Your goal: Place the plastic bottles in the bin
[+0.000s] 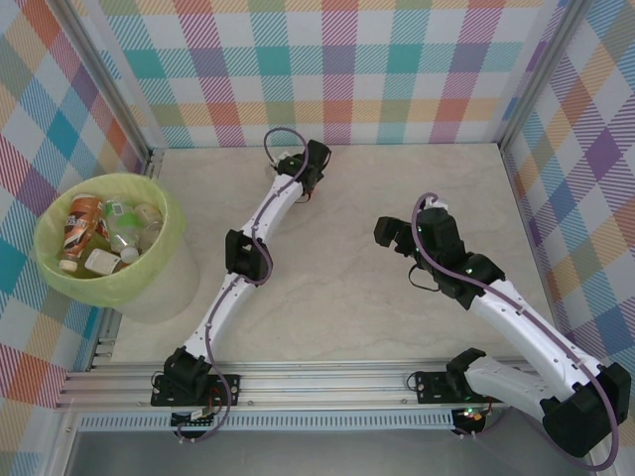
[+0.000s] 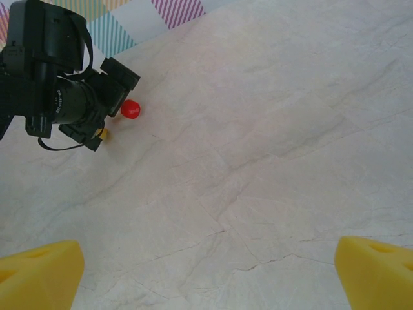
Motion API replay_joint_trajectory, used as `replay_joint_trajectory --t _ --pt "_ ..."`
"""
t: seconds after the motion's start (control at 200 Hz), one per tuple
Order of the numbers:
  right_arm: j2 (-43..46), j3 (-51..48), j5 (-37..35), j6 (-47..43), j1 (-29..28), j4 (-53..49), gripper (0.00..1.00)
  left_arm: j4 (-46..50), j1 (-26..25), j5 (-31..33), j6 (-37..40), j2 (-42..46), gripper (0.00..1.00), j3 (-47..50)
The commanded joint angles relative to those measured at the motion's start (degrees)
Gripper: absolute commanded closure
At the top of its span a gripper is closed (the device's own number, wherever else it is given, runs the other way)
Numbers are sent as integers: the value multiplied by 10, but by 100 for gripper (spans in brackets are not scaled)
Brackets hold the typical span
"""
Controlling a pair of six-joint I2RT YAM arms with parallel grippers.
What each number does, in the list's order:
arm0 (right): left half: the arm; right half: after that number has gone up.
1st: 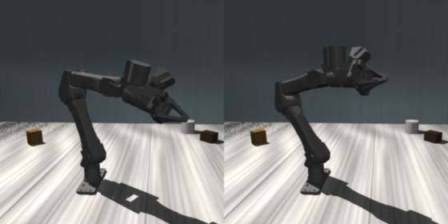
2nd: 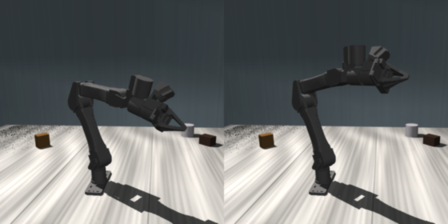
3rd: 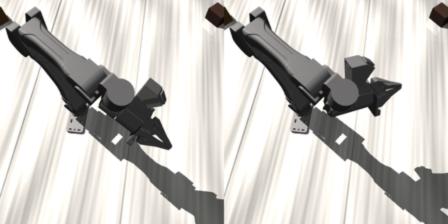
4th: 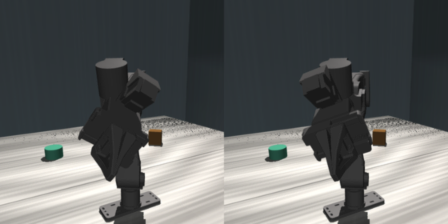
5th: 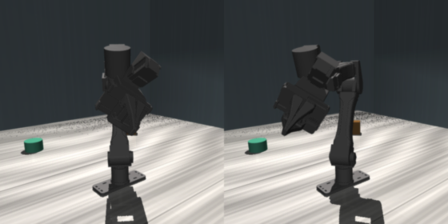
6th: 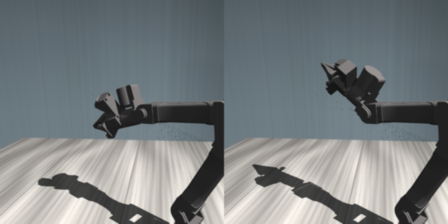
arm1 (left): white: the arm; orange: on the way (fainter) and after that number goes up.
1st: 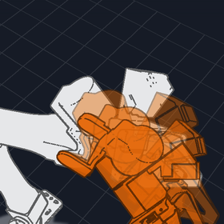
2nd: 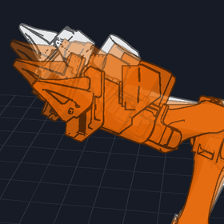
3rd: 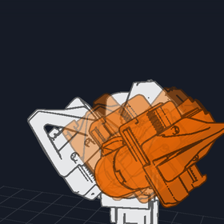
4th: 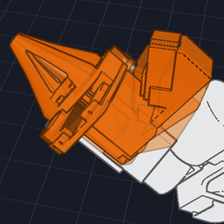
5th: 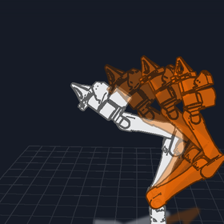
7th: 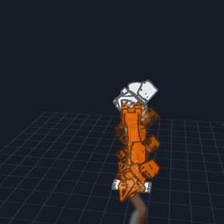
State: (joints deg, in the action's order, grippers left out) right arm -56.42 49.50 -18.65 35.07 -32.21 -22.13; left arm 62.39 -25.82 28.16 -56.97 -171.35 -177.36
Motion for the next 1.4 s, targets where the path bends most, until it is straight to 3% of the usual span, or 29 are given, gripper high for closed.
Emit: replay_joint_trajectory --t 0.0,0.135,0.38,0.605,0.765,0.92,1.22,1.395 --pt "2 -2 0 -6 3 -4 0 -43 15 -17 12 -22 0 -46" --pt "1 -3 -1 -1 3 -8 0 -66 23 -45 41 -35 0 -46" --pt "3 -5 3 4 3 -8 0 -50 26 -49 148 -35 13 -48" --pt "1 -8 0 4 3 -3 0 -35 28 -79 224 -29 42 -48" --pt "-7 -4 5 5 3 2 0 -40 28 -117 251 -24 54 -48" --pt "-8 -4 5 4 3 2 0 -41 24 -150 293 1 57 -48" --pt "-23 -11 7 8 3 25 0 9 5 -178 447 103 60 -48" --pt "-62 -4 12 6 3 57 0 58 -6 -177 461 164 62 -48"
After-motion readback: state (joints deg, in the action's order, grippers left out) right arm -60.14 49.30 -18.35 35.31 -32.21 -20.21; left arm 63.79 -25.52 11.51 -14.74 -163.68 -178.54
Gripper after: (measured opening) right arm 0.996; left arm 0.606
